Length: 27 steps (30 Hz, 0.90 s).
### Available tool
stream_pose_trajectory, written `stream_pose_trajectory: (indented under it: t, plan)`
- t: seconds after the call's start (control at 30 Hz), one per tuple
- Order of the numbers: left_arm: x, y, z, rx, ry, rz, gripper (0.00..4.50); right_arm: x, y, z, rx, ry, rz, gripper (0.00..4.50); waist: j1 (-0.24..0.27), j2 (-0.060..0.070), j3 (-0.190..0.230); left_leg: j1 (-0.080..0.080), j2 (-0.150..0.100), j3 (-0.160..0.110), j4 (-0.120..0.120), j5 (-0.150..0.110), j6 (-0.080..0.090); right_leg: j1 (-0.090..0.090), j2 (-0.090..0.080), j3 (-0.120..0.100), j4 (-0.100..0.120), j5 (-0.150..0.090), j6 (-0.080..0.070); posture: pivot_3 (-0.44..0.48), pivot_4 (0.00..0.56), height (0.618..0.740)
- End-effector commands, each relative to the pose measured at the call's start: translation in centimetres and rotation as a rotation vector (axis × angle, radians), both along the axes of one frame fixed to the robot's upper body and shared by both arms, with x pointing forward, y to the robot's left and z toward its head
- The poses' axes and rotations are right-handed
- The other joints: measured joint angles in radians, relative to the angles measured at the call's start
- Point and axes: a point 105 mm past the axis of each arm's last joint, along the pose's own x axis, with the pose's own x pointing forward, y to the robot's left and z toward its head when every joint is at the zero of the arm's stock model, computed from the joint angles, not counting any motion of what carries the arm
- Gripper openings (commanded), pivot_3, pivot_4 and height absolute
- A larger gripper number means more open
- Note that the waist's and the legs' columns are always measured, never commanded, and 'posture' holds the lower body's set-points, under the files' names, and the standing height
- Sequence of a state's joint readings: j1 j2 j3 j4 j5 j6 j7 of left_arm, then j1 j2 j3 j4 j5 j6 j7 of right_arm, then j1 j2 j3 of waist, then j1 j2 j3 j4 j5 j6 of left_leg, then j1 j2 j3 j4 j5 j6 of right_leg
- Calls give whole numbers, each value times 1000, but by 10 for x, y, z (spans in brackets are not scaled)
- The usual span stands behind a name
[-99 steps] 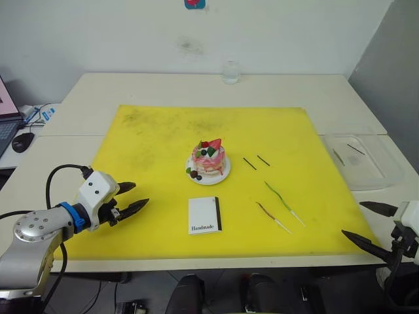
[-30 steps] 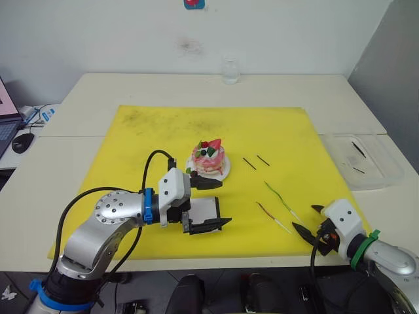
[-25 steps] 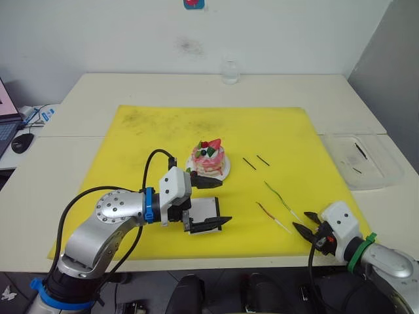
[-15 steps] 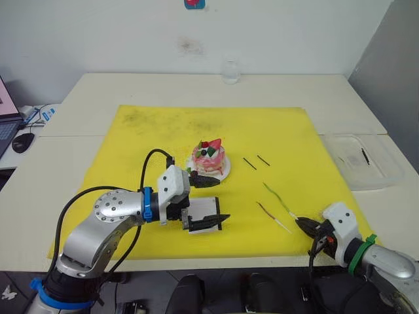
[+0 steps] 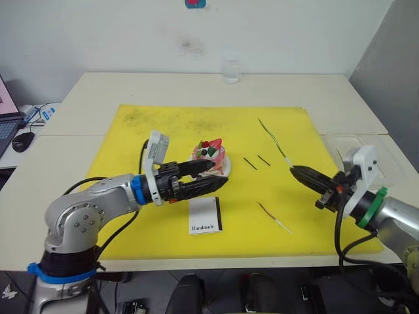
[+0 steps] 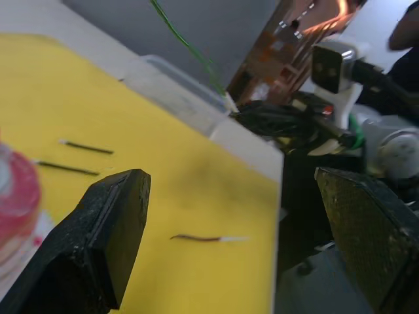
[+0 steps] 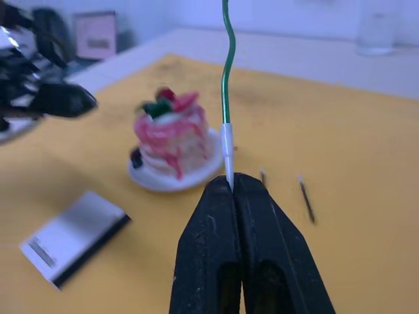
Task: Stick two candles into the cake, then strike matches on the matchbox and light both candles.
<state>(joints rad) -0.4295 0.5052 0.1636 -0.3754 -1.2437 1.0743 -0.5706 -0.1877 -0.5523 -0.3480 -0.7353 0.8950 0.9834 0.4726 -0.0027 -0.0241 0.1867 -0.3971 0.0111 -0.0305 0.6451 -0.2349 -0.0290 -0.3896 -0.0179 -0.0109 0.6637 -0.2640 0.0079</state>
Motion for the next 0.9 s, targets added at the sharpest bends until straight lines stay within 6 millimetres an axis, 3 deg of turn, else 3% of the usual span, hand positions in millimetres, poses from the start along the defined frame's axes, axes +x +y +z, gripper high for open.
stream_pose_trajectory:
  t: [0.03,0.17,0.57,0.67,0.9]
  plan:
    - [3,-14,22,-133,10,-20,4500,-4,19,10,96,33,113,69,2,0,0,0,0,0,0,0,0,0,0,0,0,0,0,0,150,740]
    - [-1,-31,30,-293,98,-102,4500,-9,36,19,234,114,243,69,1,0,0,0,0,0,0,0,0,0,0,1,0,0,0,0,150,740]
    - [1,-30,22,-350,181,-87,4500,-21,52,27,324,203,316,69,0,0,0,0,-1,2,0,0,0,0,1,1,1,0,0,0,150,740]
    - [-1,-32,21,-345,185,-101,3896,-21,53,27,330,211,318,0,0,0,0,0,-1,2,0,0,0,0,1,1,0,0,0,0,150,740]
    - [-1,-34,20,-351,199,-121,1965,-22,56,27,335,219,319,0,0,0,0,-1,0,2,0,0,0,-1,1,1,-1,0,0,0,150,740]
